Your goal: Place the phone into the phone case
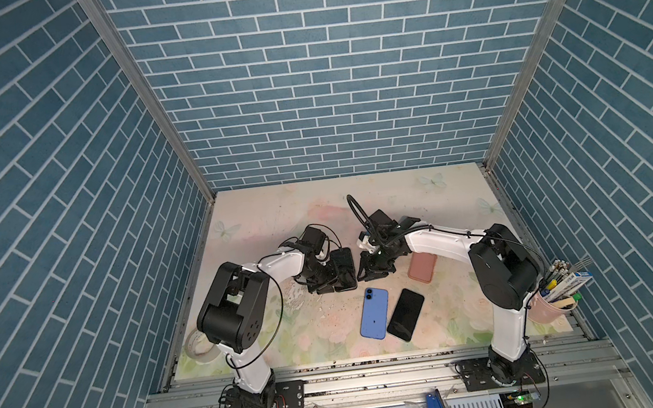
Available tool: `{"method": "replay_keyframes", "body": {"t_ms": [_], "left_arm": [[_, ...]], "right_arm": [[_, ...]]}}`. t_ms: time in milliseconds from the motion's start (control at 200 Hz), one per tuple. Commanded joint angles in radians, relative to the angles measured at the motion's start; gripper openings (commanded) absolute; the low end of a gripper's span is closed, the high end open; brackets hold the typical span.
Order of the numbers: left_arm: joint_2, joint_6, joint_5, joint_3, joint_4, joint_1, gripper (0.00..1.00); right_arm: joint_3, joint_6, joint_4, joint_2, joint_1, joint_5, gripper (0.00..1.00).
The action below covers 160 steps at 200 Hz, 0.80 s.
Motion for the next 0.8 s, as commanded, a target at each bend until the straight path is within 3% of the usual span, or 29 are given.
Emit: {"method": "replay_keyframes", "body": {"t_ms": [0, 225, 525, 795], "left_arm": [[0.018, -0.012, -0.021, -0.039, 0.015, -0.005, 0.38], [0.042, 0.006, -0.029, -0.032, -0.004, -0.005, 0.38], [0.066, 0.022, -0.024, -0.021, -0.020, -0.005, 0.37], [0.072, 0.042, -0.028, -0.021, -0.033, -0.006, 0.34]], "right_arm": [[-0.015, 0.024, 0.048, 0.017, 0.003, -0.032, 0.27], [-0.010, 0.034, 0.083, 0.063, 0.005, -0.039, 0.20], [-0.010, 0.057, 0.096, 0.087, 0.021, -0.012, 0.17], [-0.010, 0.073, 0.104, 0.104, 0.046, 0.009, 0.08]]}}
